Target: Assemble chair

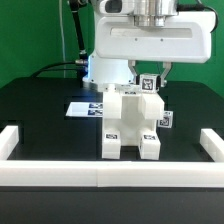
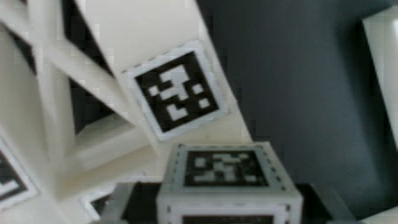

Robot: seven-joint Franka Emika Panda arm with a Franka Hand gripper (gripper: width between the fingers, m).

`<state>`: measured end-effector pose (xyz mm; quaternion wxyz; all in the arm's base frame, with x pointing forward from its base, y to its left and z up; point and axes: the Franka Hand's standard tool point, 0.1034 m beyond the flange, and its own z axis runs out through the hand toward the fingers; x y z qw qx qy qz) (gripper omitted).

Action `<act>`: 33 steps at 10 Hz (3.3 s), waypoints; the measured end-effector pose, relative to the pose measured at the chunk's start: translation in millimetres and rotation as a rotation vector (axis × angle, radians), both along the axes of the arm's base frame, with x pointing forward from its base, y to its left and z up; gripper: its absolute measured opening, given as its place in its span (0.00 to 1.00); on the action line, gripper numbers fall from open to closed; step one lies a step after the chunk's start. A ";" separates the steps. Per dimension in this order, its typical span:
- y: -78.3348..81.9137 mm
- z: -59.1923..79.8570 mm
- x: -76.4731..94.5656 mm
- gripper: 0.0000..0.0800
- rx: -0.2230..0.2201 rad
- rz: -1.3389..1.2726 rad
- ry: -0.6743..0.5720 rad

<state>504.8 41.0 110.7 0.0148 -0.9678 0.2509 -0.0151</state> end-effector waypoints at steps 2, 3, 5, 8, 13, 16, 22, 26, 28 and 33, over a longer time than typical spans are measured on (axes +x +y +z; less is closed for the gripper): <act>0.2 -0.2 -0.1 0.35 0.004 -0.096 0.002; 0.4 -0.3 -0.1 0.35 0.008 -0.172 0.004; 0.7 -0.5 -0.3 0.35 0.013 -0.284 0.007; 1.3 -0.9 -0.4 0.35 0.019 -0.453 0.011; 5.5 -1.5 -0.9 0.35 0.043 -0.771 0.023; 6.4 -1.9 -1.3 0.70 0.042 -0.725 0.024; 9.8 0.7 0.7 0.81 0.028 -0.201 0.023; 8.1 0.7 1.3 0.81 0.015 0.129 0.006; 7.2 0.9 1.6 0.81 0.003 0.280 0.003; 3.7 0.9 1.9 0.81 -0.019 0.570 0.000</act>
Offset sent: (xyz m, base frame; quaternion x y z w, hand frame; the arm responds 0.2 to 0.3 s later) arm 0.0000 0.0000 0.0000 0.0000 0.0000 0.1938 0.9810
